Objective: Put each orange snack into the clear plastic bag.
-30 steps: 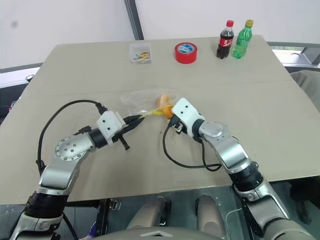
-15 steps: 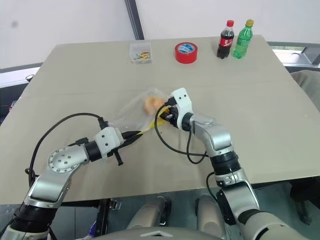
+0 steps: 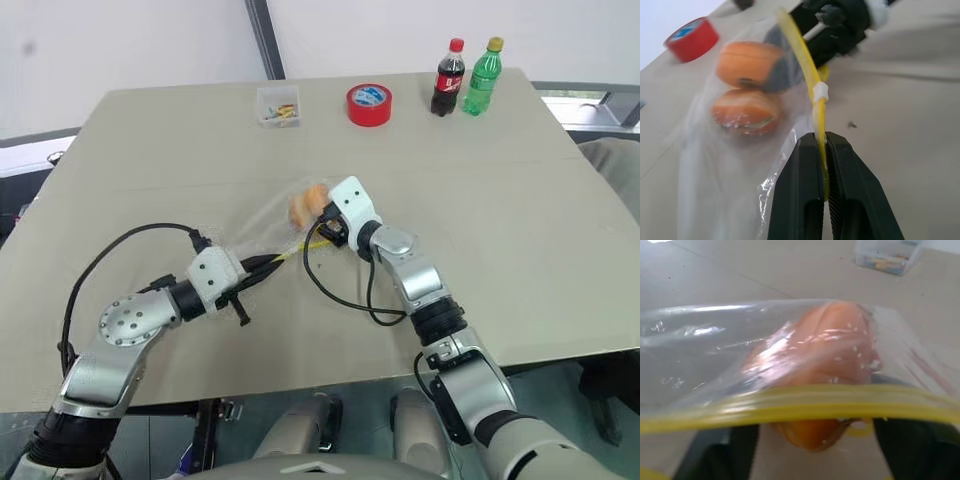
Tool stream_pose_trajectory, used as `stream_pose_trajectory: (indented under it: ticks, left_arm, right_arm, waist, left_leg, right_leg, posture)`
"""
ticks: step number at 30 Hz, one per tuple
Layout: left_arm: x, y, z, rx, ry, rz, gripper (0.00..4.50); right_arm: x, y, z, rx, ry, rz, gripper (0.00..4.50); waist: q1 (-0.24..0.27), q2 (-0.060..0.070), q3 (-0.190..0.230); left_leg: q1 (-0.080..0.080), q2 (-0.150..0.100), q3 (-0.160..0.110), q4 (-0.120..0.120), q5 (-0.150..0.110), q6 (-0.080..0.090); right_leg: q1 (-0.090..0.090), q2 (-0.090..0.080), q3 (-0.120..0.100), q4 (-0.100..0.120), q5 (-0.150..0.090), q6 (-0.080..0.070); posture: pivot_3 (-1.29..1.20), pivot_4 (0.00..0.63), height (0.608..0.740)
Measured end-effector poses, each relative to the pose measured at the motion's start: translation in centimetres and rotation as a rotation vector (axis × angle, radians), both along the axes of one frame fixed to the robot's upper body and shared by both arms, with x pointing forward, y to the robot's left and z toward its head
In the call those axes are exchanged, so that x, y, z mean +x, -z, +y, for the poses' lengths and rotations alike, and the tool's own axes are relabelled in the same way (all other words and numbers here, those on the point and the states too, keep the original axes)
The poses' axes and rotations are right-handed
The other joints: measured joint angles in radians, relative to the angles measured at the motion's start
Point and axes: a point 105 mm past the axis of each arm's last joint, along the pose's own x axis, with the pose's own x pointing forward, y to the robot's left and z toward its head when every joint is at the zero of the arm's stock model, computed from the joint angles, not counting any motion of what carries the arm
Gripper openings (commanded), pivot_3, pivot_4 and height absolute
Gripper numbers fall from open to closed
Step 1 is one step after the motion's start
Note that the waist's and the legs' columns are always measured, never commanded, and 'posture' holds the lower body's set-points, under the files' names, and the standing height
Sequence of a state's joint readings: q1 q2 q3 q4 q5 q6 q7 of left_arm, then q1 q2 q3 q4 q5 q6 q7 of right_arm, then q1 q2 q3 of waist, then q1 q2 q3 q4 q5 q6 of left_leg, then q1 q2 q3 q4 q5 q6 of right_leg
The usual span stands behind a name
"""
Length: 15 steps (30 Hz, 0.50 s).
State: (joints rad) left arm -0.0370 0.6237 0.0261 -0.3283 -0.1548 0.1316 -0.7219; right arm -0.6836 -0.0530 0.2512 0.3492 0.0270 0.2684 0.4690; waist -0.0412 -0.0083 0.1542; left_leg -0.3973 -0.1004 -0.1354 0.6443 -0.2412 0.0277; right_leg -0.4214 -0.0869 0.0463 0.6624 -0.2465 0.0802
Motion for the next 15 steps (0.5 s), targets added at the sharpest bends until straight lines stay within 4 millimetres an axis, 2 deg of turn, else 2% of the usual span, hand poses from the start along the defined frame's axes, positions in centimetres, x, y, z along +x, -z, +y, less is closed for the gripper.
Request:
stream_pose_trajectory:
  ticks: [5, 9, 12, 15]
  left_arm:
    - [1.3, -1.5, 0.9, -0.085, -0.081, -0.014, 0.00]
    - [2.0, -2.3, 1.7, -0.131, -0.115, -0.014, 0.00]
    - [2.0, -2.6, 1.8, -0.158, -0.116, -0.006, 0.00]
    - [2.0, -2.6, 1.7, -0.180, -0.109, 0.006, 0.00]
  right_arm:
    - [-1.9, -1.9, -2.2, -0.049, -0.082, -0.114, 4.42]
    - [-3.5, -2.6, -4.2, -0.126, -0.130, -0.178, 4.42]
    - [-3.2, -2.0, -6.5, -0.329, -0.095, -0.286, 4.42]
    - [-2.2, -0.4, -7.0, -0.502, -0.075, -0.375, 4.42]
  waist:
    - [0.002, 0.000, 0.000]
    - [0.001, 0.000, 0.000]
    - [0.000, 0.000, 0.000]
    - [-0.001, 0.000, 0.000]
  left_leg:
    - [0.000, 0.000, 0.000, 0.000, 0.000, 0.000]
    - [0.000, 0.000, 0.000, 0.000, 0.000, 0.000]
    - [0.000, 0.000, 0.001, 0.001, 0.000, 0.000]
    - [0.001, 0.000, 0.001, 0.001, 0.000, 0.000]
  right_leg:
    - [0.001, 0.000, 0.000, -0.001, 0.000, 0.000]
    - [0.001, 0.000, 0.000, -0.001, 0.000, 0.000]
    - [0.001, 0.000, 0.000, 0.000, 0.000, 0.000]
    - [0.001, 0.000, 0.000, 0.000, 0.000, 0.000]
  posture:
    - [0.00, 0.150, 0.740]
    - [0.00, 0.150, 0.740]
    - [0.00, 0.150, 0.740]
    - [0.00, 0.150, 0.740]
